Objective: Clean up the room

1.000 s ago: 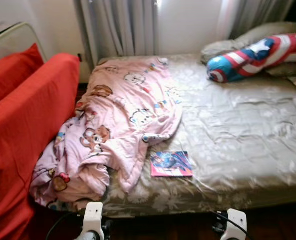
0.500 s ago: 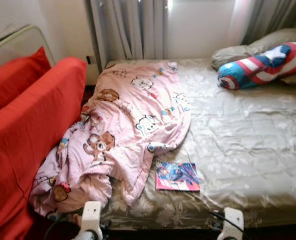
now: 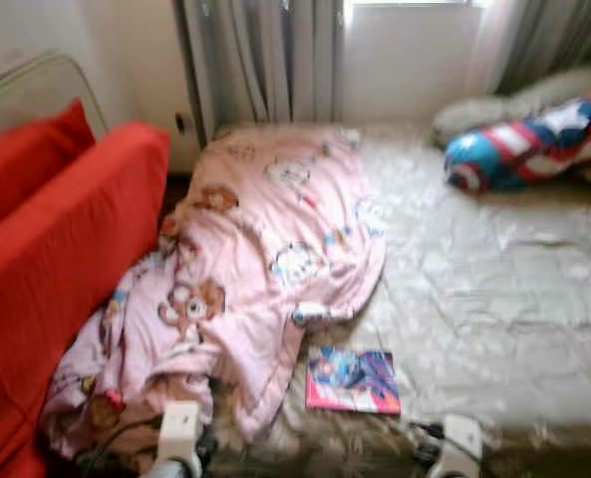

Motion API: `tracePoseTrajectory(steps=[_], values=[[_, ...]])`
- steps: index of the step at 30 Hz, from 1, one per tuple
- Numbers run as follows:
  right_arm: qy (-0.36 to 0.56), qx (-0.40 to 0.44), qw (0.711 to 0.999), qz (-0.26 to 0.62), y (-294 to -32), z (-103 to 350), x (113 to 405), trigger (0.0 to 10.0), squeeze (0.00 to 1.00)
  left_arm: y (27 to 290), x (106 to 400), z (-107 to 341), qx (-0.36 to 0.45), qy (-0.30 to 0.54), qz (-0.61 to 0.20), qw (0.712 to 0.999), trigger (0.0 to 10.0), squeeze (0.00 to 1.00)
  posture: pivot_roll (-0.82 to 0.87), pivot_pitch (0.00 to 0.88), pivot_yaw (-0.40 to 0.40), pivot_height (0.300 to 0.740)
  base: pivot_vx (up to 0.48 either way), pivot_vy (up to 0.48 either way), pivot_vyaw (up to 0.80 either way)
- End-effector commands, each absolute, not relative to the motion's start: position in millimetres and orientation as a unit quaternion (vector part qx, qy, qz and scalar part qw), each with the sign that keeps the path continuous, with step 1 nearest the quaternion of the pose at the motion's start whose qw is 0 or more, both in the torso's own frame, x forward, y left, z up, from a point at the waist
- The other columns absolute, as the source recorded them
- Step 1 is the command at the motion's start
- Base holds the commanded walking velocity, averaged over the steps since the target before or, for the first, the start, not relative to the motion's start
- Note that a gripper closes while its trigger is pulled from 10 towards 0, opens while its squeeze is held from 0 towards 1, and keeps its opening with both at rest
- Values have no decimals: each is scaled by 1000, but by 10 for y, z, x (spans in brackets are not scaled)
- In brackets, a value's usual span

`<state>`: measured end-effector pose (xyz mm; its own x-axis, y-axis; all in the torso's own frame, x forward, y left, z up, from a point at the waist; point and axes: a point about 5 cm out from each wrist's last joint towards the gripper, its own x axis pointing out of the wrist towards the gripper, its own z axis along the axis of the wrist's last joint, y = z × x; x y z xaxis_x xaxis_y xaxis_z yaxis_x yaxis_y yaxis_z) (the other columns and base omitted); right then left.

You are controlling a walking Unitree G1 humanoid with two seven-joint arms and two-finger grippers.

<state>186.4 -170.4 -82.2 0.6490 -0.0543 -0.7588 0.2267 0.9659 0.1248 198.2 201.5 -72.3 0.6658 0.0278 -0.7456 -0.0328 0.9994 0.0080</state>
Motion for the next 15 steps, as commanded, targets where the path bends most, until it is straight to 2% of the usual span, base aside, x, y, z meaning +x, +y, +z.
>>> tracePoseTrajectory(steps=[1,8,15], values=[[420,96,898,-93,-1823,-848,1788,10000,0,1954,2027,-710,-8,405,9,914,10000,0,-15,0,9,740,259,0,0],[408,94,903,-89,-1823,-822,1832,10000,0,1951,2031,-698,-17,390,11,921,10000,0,-16,0,9,740,0,0,0],[352,79,931,-55,-1794,-693,2026,10000,0,1939,2047,-669,-27,363,4,931,10000,0,-19,4,7,740,0,0,0]])
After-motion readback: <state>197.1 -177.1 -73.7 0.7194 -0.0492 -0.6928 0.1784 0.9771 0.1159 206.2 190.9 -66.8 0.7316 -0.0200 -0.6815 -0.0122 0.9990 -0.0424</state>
